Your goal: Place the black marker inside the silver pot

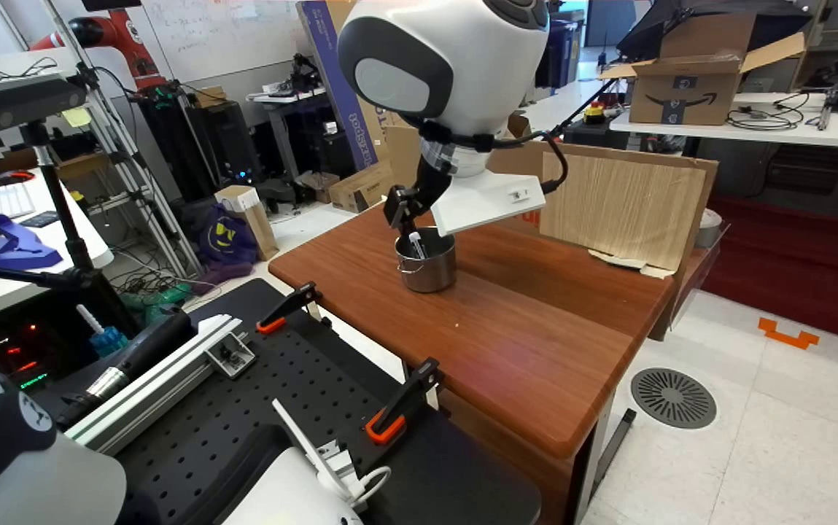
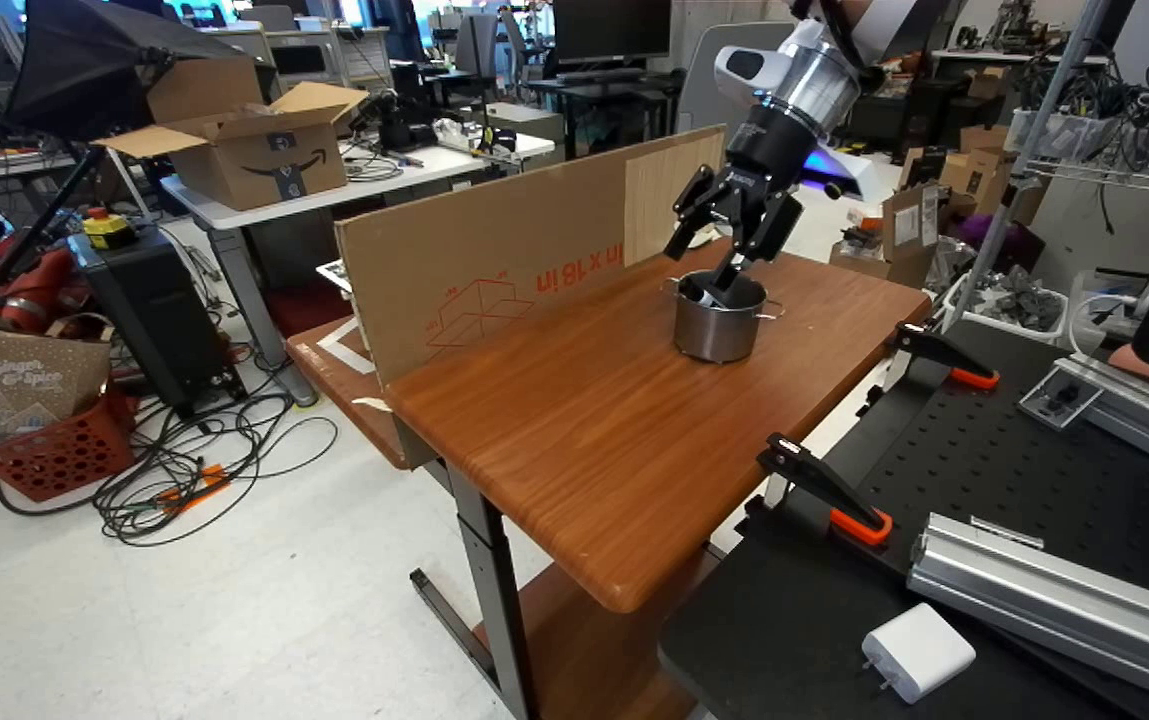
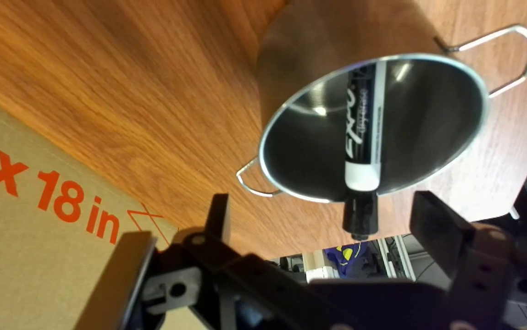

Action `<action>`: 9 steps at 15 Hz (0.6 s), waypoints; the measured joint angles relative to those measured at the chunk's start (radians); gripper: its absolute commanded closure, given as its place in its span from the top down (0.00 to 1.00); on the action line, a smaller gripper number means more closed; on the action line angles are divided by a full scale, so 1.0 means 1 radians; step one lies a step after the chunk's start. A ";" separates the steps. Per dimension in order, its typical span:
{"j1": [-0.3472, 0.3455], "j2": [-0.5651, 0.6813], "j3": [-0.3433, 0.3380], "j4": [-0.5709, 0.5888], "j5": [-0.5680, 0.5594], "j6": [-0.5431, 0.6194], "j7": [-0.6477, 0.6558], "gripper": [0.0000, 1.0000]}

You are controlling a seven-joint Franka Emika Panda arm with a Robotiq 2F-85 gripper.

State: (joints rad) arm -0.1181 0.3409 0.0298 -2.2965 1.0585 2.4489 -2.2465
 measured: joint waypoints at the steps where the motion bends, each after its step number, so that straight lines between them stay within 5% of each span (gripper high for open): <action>1: 0.000 0.000 0.000 0.000 0.000 0.003 0.001 1.00; 9: 0.009 -0.046 0.002 -0.015 -0.007 0.005 0.009 1.00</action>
State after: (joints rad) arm -0.1096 0.2951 0.0319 -2.3118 1.0515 2.4536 -2.2374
